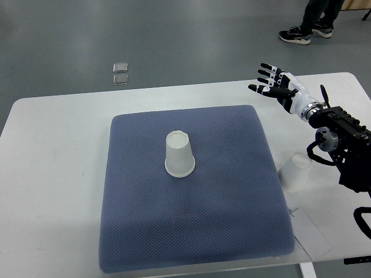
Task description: Stack paper cups
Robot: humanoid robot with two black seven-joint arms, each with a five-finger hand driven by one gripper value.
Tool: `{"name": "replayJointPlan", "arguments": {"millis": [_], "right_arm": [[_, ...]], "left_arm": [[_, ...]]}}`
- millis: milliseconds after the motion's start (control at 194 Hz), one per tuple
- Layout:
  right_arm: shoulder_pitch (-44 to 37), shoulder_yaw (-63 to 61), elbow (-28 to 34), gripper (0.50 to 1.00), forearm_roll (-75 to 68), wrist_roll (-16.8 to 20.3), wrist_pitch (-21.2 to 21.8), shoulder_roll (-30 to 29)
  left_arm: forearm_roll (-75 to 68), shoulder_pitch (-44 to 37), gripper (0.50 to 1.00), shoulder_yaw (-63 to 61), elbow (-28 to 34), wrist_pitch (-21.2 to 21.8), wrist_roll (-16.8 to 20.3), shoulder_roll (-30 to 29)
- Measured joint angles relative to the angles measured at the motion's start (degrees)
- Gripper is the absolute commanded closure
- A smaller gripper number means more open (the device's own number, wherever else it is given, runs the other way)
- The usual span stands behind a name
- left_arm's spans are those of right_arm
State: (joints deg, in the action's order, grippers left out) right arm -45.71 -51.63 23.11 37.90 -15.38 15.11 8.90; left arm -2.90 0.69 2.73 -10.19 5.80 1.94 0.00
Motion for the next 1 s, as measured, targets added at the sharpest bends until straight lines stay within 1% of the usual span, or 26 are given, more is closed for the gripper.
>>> {"name": "replayJointPlan", "arguments": {"millis": [1001], "right_arm": [[0.11,0.05,0.0,0.589,-0.28,-0.03,-0.09,-0.48]], "left_arm": [[0.1,-0.07,0.5,-0.09,0.63,0.0,0.08,0.0]]}}
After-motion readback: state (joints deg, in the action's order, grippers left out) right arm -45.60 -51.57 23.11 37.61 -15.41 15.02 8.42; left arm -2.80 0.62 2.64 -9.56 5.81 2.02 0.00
